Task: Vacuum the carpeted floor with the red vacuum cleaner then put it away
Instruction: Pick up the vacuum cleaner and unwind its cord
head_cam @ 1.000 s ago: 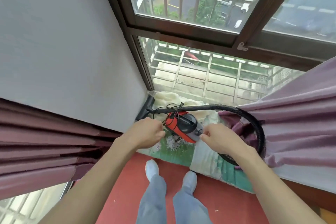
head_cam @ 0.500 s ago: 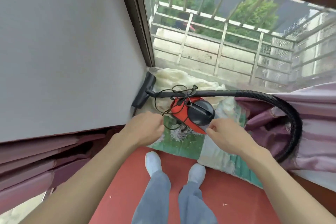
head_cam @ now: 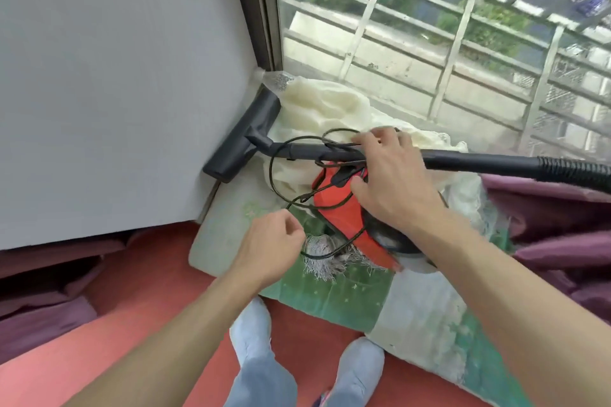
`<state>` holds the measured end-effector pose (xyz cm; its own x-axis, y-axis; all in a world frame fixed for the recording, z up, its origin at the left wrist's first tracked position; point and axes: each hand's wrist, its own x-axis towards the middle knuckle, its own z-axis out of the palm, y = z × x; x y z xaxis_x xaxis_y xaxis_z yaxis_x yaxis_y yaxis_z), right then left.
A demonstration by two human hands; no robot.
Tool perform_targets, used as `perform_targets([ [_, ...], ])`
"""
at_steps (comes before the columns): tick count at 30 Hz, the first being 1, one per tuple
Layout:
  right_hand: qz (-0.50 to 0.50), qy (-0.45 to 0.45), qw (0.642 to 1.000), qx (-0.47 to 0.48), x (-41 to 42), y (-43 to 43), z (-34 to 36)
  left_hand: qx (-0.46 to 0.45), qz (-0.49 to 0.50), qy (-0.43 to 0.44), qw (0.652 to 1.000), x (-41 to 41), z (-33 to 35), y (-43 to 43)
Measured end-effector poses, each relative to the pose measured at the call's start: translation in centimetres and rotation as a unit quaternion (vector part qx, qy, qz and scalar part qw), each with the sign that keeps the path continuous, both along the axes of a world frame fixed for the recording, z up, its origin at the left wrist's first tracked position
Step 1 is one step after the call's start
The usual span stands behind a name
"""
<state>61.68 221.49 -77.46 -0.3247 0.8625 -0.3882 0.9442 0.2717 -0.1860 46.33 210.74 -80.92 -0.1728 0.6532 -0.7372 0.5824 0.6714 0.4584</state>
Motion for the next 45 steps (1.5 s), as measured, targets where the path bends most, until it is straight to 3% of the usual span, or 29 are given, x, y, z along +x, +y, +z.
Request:
perform_targets([
  [2,0.011,-0.030,0.999,-0.008,-1.0,0.8,-2.5,-0.033,0.110,0.006,0.993,-0.2,-2.7,-0.1],
  [4,0.006,-0.066,0.997,-0.027,-1.6,1.2,-4.8,-0.094,0.257,-0.030,0.961,-0.4,-5.1,-0.6],
  [8,0.044,-0.145,0.988,0.032,-1.5,1.1,-8.1,-0.201,0.477,-0.220,0.827,0.8,-7.0,-1.8],
  [12,0.047,-0.164,0.983,0.064,-1.1,0.8,-9.3,-0.213,0.534,-0.342,0.743,2.7,-7.3,-2.7],
  [16,0.065,-0.210,0.969,0.115,-0.9,1.5,-9.2,-0.227,0.516,-0.431,0.704,3.3,-7.2,-3.8],
  [20,0.024,-0.235,0.967,0.099,-1.2,1.2,-9.4,-0.183,0.561,-0.469,0.657,2.9,-6.7,-5.0],
  [25,-0.045,-0.195,0.979,0.033,-1.8,1.6,-7.7,-0.123,0.607,-0.478,0.623,1.2,-5.6,-4.9],
  [30,-0.047,-0.165,0.985,0.010,-1.6,0.9,-5.4,-0.087,0.624,-0.493,0.600,0.5,-4.3,-4.1],
  [42,0.017,-0.211,0.976,0.043,-3.5,-0.1,-8.4,-0.086,0.626,-0.481,0.607,1.0,-5.2,-3.6],
  [45,-0.008,-0.180,0.983,0.032,-3.6,0.0,-8.5,-0.089,0.630,-0.480,0.604,0.8,-5.3,-4.1],
])
